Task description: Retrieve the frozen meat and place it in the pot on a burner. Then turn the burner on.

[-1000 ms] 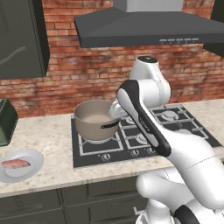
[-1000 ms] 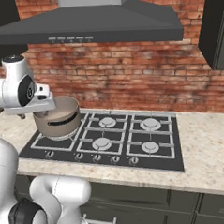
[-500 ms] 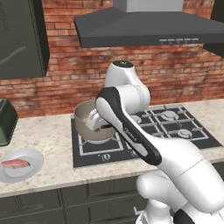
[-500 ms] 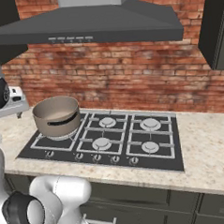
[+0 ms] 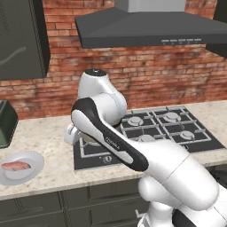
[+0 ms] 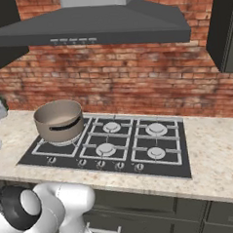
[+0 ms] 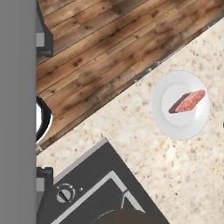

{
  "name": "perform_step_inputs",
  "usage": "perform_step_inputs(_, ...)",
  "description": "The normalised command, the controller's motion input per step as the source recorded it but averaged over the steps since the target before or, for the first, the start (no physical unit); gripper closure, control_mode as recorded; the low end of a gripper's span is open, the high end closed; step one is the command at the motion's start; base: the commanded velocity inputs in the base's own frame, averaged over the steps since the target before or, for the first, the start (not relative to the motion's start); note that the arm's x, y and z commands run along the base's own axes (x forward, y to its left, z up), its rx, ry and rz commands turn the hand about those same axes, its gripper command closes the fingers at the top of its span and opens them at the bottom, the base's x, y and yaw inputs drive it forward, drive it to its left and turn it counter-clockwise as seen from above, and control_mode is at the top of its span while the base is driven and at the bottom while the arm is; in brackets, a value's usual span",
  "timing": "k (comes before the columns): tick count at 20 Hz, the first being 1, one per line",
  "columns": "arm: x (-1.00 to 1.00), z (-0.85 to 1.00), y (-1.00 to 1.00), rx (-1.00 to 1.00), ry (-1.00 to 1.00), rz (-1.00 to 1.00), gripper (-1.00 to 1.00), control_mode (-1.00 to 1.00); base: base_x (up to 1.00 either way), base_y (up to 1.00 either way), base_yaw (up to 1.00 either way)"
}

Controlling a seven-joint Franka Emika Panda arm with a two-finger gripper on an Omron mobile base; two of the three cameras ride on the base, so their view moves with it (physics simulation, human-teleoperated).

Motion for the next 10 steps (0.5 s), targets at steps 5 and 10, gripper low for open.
perform_step_inputs(5,0.0,-0.32,0.54,-0.06,-0.01,0.04,-1.0,-1.0,0.0,0.0,0.0)
perform_step_inputs(10,0.0,-0.21,0.48,-0.05,-0.01,0.0,-1.0,-1.0,0.0,0.0,0.0)
